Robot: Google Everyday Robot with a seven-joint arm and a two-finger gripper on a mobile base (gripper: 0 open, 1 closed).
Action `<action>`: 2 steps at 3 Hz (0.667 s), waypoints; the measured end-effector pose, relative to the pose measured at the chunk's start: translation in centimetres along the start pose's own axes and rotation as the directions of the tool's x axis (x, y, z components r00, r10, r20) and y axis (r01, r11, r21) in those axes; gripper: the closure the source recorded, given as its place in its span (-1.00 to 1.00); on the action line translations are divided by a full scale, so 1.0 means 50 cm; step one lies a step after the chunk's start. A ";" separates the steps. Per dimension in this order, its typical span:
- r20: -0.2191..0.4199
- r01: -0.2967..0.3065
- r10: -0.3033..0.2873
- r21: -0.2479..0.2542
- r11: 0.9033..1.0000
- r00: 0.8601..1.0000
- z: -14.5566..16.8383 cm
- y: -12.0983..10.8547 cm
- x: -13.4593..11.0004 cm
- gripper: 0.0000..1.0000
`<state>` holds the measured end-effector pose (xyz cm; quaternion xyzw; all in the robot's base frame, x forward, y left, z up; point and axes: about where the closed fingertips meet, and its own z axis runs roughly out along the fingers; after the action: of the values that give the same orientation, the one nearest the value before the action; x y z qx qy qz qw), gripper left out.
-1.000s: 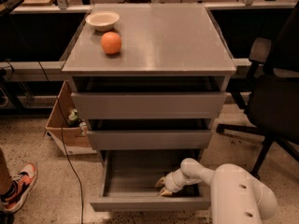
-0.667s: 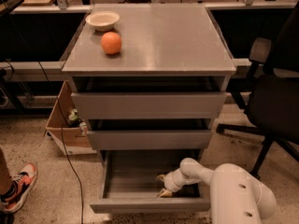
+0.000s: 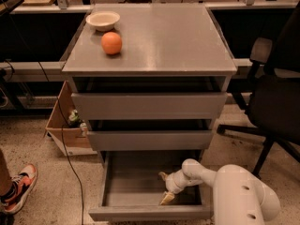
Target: Open bottom drawer
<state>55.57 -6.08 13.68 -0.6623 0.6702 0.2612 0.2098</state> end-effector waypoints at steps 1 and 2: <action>0.002 -0.006 0.006 0.012 1.000 1.000 -0.059 0.003 -0.020 -1.00; 0.039 0.025 -0.030 0.115 0.993 0.999 -0.195 0.007 -0.077 -1.00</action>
Offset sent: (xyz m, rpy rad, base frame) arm 0.0143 -0.0443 0.1263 0.0349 -0.1375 -0.0793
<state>56.01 -9.22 23.69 -0.6528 0.6705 0.2332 0.2645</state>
